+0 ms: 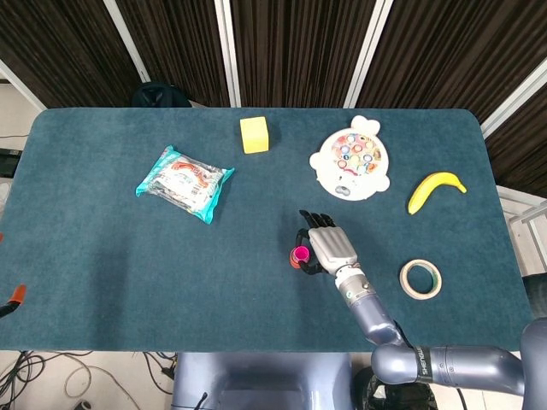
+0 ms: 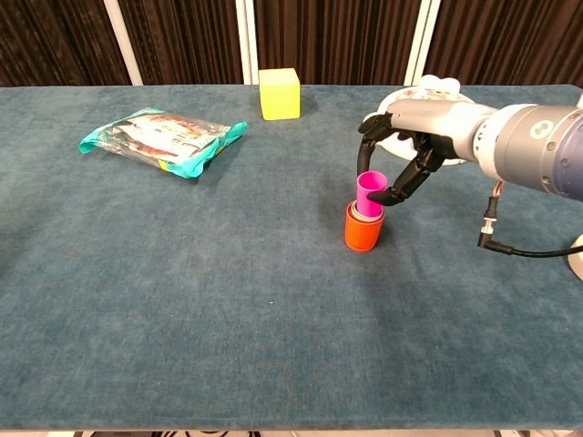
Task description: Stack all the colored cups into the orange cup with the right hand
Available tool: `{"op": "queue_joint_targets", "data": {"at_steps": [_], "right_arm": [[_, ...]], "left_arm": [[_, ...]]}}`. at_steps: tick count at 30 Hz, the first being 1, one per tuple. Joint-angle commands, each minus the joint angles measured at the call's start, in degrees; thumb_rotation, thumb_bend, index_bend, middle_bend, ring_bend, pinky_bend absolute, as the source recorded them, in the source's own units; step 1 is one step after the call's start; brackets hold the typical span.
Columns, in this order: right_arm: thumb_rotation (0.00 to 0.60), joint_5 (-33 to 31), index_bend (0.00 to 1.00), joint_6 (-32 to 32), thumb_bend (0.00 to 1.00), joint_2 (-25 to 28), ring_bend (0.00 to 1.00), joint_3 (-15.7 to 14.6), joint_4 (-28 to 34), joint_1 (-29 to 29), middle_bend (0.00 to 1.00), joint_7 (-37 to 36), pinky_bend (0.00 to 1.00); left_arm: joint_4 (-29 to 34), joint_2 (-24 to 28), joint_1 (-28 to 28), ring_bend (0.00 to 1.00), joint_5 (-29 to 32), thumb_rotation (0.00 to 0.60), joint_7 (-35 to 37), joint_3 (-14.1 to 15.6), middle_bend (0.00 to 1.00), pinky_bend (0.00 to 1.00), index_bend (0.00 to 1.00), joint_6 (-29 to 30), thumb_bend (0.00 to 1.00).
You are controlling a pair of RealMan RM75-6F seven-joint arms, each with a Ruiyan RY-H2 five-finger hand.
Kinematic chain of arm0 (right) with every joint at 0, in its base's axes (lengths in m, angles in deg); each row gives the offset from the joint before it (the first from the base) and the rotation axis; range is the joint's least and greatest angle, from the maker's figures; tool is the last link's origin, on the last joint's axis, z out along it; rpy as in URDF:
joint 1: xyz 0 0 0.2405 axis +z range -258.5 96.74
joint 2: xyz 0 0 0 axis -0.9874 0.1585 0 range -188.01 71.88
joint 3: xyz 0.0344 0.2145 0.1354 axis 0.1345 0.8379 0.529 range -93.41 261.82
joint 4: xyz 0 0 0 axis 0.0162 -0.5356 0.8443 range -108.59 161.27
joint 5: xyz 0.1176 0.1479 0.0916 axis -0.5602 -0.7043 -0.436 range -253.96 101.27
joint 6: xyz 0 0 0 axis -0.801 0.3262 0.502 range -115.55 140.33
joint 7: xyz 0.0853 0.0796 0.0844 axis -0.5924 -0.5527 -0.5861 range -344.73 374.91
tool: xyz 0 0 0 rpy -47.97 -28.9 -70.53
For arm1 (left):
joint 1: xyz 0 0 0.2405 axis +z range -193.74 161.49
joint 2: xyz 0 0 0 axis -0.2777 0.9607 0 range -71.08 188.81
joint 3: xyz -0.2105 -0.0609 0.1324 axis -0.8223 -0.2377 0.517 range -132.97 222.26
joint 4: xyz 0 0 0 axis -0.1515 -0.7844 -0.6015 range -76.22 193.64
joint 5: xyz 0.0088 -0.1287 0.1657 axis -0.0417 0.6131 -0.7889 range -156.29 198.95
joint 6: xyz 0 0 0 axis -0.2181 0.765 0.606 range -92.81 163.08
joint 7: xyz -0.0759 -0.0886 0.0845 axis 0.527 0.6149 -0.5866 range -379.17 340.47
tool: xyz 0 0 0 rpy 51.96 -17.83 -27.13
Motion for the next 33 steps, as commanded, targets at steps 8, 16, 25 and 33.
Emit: {"op": "queue_joint_targets", "data": {"at_steps": [8,16,25,33], "right_arm": [[0.6,-1.0,0.48,0.3,0.42,-1.1,0.07,-0.2,-1.0,0.5,0.01,0.4,0.05],[0.6,-2.1,0.12,0.5,0.42,-1.1,0.07,-0.5,-1.4,1.0,0.01,1.2,0.05],[0.6,-1.2,0.07,-0.9,0.42,1.9,0.07,-0.8,1.1,-0.2,0.01,0.5,0.05],[0.6,15.1,0.07,-13.8,0.42,9.3,0.06,-4.7,4.2,-9.6,0.01,-4.9,0.05]], "left_arm": [[-0.1,0.0,0.0,0.0,0.0,0.6,0.1,0.0,0.02,0.0,0.03,0.0,0.27],[0.0,0.0,0.0,0.0,0.1,0.6,0.1,-0.1,0.02,0.0,0.03,0.0,0.27],[-0.2,0.0,-0.1,0.0,0.1,0.6,0.0,0.0,0.02,0.0,0.03,-0.1,0.27],[-0.1,0.0,0.0,0.0,0.1,0.6,-0.2,0.0,0.02,0.0,0.03,0.0,0.27]]}}
